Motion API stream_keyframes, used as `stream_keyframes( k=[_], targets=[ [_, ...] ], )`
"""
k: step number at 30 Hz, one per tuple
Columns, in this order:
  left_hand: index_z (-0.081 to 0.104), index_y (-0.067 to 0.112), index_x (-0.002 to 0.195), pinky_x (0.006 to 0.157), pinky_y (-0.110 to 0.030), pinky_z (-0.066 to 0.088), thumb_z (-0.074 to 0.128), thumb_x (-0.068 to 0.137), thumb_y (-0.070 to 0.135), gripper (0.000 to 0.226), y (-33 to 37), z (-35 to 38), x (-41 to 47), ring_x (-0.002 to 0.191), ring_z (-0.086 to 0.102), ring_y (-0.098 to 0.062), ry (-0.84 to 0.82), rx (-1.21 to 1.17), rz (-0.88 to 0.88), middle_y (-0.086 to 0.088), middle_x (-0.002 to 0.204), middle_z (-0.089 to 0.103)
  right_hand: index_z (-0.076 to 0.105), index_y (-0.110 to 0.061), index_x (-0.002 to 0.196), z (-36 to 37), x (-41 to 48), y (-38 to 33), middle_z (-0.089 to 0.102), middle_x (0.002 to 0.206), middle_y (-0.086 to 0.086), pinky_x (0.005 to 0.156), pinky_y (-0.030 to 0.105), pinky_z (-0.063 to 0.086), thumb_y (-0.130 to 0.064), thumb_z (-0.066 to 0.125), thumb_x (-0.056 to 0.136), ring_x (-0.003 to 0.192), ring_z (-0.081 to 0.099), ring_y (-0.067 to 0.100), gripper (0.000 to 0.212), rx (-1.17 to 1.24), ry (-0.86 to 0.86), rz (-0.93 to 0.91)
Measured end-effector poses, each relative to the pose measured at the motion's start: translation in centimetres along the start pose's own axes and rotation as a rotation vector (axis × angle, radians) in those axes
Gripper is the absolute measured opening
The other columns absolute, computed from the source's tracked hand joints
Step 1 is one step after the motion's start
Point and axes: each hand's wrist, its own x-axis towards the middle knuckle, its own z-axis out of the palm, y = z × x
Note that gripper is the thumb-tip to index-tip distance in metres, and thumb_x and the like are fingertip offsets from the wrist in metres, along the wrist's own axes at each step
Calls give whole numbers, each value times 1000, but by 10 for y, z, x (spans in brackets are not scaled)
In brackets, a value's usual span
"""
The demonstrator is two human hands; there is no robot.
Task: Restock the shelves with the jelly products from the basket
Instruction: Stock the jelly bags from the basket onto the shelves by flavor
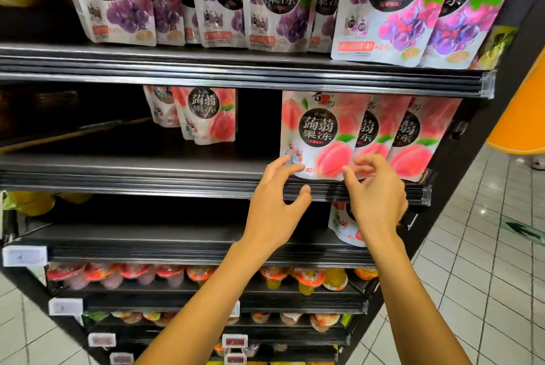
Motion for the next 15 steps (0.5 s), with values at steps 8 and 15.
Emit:
stream_keyframes(
  k=[8,15],
  targets=[
    [67,17,103,79,-26,55,60,90,1,22,-26,-42,-42,92,67,-12,106,-361,-132,0,102,69,64,-26,87,24,-56,-11,59,63,-10,59,22,44,-28,68,86,56,54,5,4,360,-125,45],
    [65,26,98,68,-17,50,58,91,1,28,-120,-89,-128,75,64,-4,-51,-251,-428,10,86,70,72,-26,81,88,-172,8,69,72,-12,56,14,43,-29,62,82,63,60,-1,10,345,-660,248]
  ],
)
